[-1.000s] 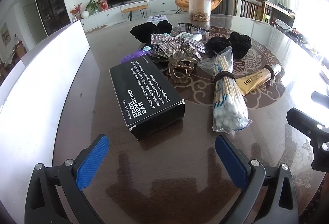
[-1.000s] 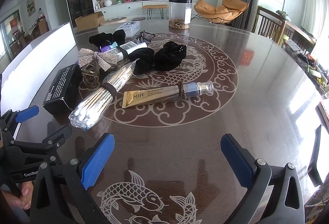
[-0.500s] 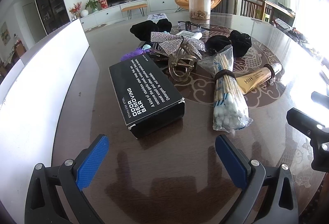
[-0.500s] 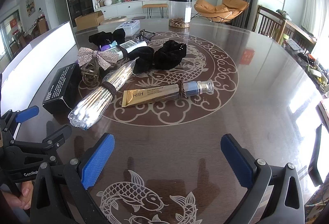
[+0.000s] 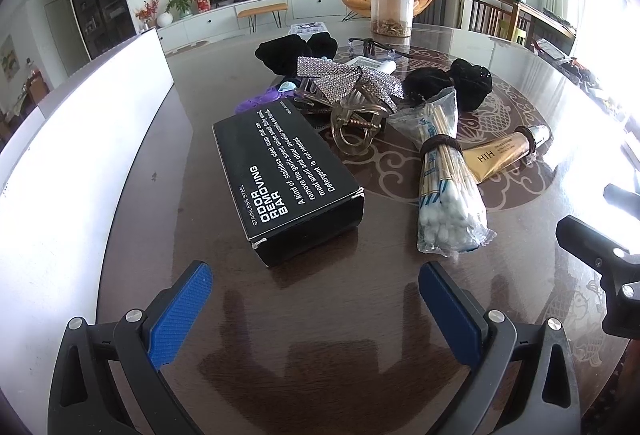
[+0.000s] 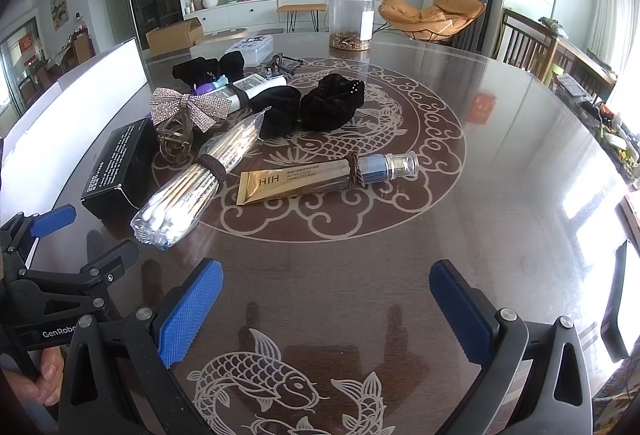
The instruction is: Organize objects
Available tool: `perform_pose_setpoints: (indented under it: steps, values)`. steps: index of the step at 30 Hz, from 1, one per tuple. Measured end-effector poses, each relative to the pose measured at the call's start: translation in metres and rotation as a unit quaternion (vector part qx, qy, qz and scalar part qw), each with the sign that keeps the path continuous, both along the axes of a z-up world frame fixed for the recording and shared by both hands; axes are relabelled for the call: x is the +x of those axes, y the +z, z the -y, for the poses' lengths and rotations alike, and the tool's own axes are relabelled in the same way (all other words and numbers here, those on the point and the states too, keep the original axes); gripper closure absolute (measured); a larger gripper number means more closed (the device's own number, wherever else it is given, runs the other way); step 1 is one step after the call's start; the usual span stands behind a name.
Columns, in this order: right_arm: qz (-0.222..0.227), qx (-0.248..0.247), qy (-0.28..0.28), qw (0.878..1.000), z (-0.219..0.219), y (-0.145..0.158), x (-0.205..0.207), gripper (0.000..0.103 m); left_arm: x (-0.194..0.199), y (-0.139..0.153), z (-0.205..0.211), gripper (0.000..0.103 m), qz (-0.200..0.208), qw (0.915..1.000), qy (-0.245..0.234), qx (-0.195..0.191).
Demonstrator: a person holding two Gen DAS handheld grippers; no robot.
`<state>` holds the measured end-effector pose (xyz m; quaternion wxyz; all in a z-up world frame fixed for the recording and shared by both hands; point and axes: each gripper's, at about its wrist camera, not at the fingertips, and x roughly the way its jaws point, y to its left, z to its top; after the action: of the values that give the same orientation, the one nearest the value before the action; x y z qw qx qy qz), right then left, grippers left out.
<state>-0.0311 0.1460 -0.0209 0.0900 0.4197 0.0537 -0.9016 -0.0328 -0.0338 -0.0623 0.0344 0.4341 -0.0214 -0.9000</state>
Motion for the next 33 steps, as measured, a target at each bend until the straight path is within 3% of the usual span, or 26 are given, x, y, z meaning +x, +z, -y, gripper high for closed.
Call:
perform_pose_setpoints:
  steps: [33]
  values:
    - [0.010,0.006,0.005,1.000,0.0022,-0.0017,-0.0011,0.000,-0.0034,-0.0048,0.0068,0.000,0.013,0.9996,0.010,0.024]
